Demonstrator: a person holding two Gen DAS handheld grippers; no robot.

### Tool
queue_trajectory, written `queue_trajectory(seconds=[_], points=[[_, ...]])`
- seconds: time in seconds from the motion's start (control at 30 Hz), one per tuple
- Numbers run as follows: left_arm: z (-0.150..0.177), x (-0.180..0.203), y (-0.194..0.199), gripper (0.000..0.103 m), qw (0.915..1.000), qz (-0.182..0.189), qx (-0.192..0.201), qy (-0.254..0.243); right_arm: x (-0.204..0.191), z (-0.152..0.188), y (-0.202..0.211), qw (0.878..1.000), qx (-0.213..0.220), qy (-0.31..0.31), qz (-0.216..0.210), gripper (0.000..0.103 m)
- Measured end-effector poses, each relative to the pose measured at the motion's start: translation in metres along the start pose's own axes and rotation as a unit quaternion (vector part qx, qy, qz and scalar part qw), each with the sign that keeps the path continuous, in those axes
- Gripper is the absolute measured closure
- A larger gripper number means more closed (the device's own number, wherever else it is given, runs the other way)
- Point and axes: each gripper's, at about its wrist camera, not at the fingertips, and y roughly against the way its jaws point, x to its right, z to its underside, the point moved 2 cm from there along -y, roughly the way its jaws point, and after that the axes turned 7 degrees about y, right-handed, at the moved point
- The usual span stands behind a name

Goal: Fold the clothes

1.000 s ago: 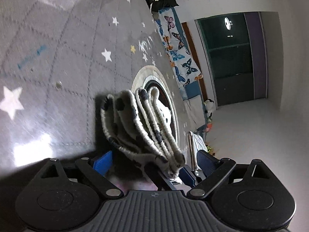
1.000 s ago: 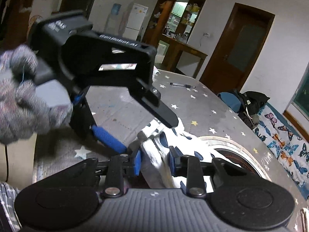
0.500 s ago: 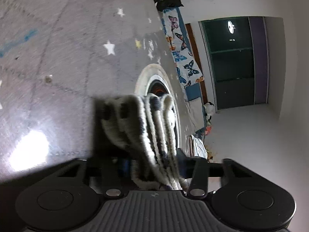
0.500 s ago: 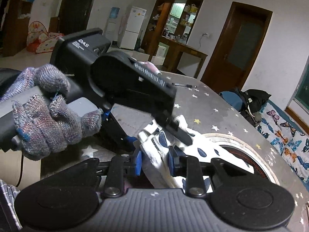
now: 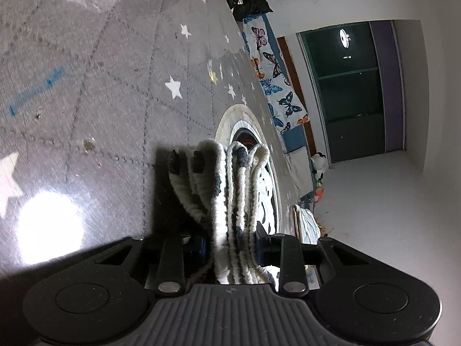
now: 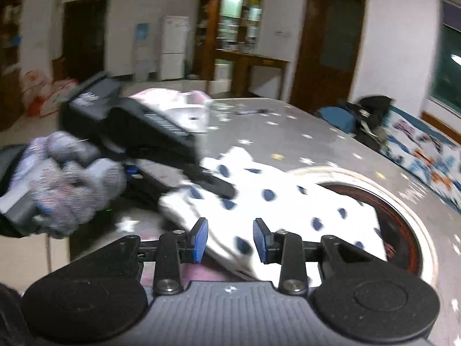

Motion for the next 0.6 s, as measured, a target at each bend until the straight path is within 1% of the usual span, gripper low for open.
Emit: queue_trajectory(seconds=[0.13,0.23,0.3,0.4,0.5,0.6], points=[[-0.002,0.001,0.003,0.071,1.0000,-0.005,0.002,-0.004,0.037,0.020,-0.002,0.998,-0.024,-0.052,0.036,0.070],[-0.004,-0.001,0.006,0.070,1.0000,-0.007,0.004,-0.005,0.066,0.037,-0.002,0.992,-0.042,-0.109,0.056,0.070],[-0.005,-0.001,0.007,0.070,0.9999,-0.007,0.004,-0.007,0.078,0.048,0.001,0.987,-0.050,-0.136,0.066,0.070],[-0.006,-0.001,0.008,0.069,0.9999,-0.007,0.003,-0.011,0.090,0.064,0.006,0.982,-0.062,-0.155,0.084,0.070],[-0.005,0.000,0.009,0.069,0.9998,-0.008,0.000,-0.019,0.095,0.072,0.014,0.980,-0.064,-0.166,0.086,0.070],[-0.005,0.001,0.009,0.069,0.9996,-0.009,-0.003,-0.025,0.098,0.066,0.019,0.980,-0.060,-0.171,0.083,0.069]])
